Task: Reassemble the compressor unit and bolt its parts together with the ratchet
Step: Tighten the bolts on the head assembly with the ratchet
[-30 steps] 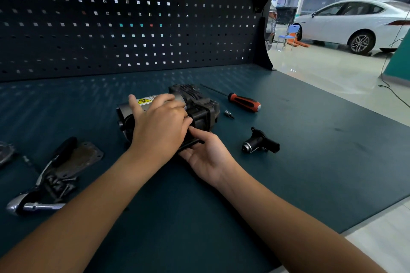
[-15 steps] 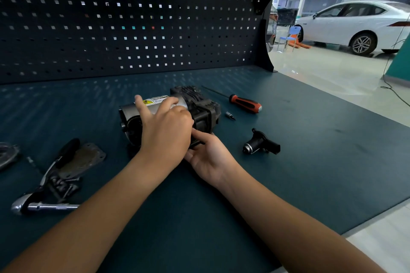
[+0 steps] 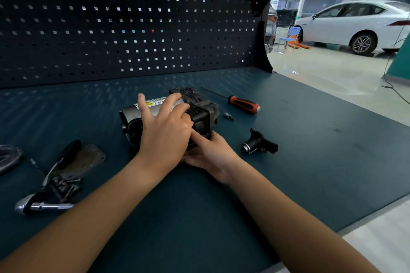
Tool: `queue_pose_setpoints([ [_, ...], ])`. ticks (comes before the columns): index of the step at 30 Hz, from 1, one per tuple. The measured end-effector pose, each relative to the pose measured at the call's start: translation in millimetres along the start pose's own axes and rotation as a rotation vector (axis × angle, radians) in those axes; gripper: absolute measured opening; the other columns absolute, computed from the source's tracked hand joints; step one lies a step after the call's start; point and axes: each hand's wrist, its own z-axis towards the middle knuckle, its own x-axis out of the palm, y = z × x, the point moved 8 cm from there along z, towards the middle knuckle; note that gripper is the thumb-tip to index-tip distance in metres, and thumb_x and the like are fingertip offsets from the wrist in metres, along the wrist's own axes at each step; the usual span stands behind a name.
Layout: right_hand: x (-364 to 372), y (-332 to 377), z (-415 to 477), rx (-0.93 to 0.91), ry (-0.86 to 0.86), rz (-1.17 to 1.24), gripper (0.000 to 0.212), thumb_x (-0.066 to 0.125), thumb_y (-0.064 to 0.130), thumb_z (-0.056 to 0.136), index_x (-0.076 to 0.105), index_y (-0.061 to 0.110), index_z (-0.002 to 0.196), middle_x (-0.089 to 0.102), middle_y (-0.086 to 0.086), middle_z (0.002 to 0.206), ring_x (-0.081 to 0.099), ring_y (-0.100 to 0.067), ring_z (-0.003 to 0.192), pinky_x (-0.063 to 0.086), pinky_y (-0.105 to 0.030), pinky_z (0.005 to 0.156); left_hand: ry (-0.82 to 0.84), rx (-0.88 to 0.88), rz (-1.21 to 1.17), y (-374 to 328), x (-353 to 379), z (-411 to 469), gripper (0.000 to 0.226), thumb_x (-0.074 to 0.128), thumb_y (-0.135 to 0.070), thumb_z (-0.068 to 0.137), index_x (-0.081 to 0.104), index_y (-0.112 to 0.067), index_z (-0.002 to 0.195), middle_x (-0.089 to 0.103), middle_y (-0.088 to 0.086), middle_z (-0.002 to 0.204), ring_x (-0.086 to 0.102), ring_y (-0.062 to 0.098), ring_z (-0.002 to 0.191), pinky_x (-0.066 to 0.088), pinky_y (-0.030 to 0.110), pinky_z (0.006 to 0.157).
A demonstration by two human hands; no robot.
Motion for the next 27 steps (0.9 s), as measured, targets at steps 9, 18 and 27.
queue_pose_setpoints([
  [9, -35.3, 39.5, -6.2, -0.342, -0.359, -0.852, 0.040, 0.066, 0.054, 0.075, 0.057, 0.023, 0.098, 0.065, 0.000, 0.082, 0.063, -0.018, 0.064, 0.052, -0.027, 0.059, 0.123, -0.253, -0.179, 19.2, 14.3, -1.5, 0.022, 0.057, -0.026, 0.090, 0.074, -0.011, 0.088, 0.066, -0.003, 0.114, 0.046, 0.019, 0.124, 0.009, 0.065, 0.100],
  [18, -41.6, 53.1, -11.4, -0.456, -0.449, -0.840, 0.076, 0.071, 0.058, 0.067, 0.045, 0.022, 0.128, 0.054, 0.010, 0.080, 0.054, -0.015, 0.079, 0.040, -0.025, 0.069, -0.030, -0.247, -0.269, 53.5, -23.8, -13.0, 0.036, 0.055, -0.042, 0.086, 0.068, -0.015, 0.106, 0.067, 0.000, 0.113, 0.055, 0.022, 0.114, 0.023, 0.060, 0.101],
  [27, 6.6, 75.4, -70.4, -0.914, -0.386, -0.750, 0.008, 0.068, 0.013, 0.081, 0.062, 0.016, 0.078, 0.049, 0.011, 0.046, 0.047, -0.004, 0.050, 0.034, -0.011, 0.053, 0.323, -0.978, -0.199, 263.1, -13.7, -183.1, 0.047, 0.052, -0.067, 0.069, 0.060, -0.023, 0.082, 0.069, 0.011, 0.095, 0.062, 0.035, 0.088, 0.051, 0.044, 0.077],
])
